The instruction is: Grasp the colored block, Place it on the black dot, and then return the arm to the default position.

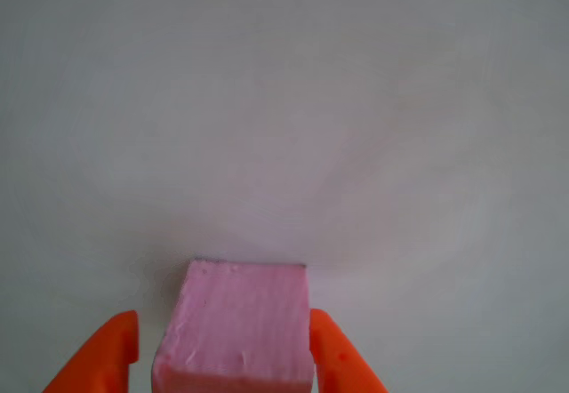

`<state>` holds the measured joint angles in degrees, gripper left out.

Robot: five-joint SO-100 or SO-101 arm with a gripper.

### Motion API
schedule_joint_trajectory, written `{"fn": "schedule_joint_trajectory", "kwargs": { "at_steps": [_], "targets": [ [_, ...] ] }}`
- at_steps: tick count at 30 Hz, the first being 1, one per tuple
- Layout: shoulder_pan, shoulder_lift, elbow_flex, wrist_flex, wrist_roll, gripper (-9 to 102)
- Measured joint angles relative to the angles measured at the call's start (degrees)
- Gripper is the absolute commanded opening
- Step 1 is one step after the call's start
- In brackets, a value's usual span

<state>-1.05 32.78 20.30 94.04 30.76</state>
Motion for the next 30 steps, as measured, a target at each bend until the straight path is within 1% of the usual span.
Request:
{"fn": "schedule_joint_trajectory", "kwargs": {
  "at_steps": [3,9,12,14,17,21,24,30],
  "targets": [
    [0.09,4.57,4.31,-0.26,0.09,30],
    [0.18,17.31,15.91,-3.69,0.26,29],
    [-0.18,26.28,25.22,-7.56,0.18,29],
    [-1.05,33.84,33.75,-11.87,-0.62,28],
    [-2.37,45.79,48.96,-19.78,-2.2,23],
    [-2.81,62.14,67.76,-28.21,-4.04,11],
    [-2.29,74.62,79.37,-31.11,-4.75,7],
    [-1.67,100.2,99.84,-36.47,-9.4,4]
  ]
}}
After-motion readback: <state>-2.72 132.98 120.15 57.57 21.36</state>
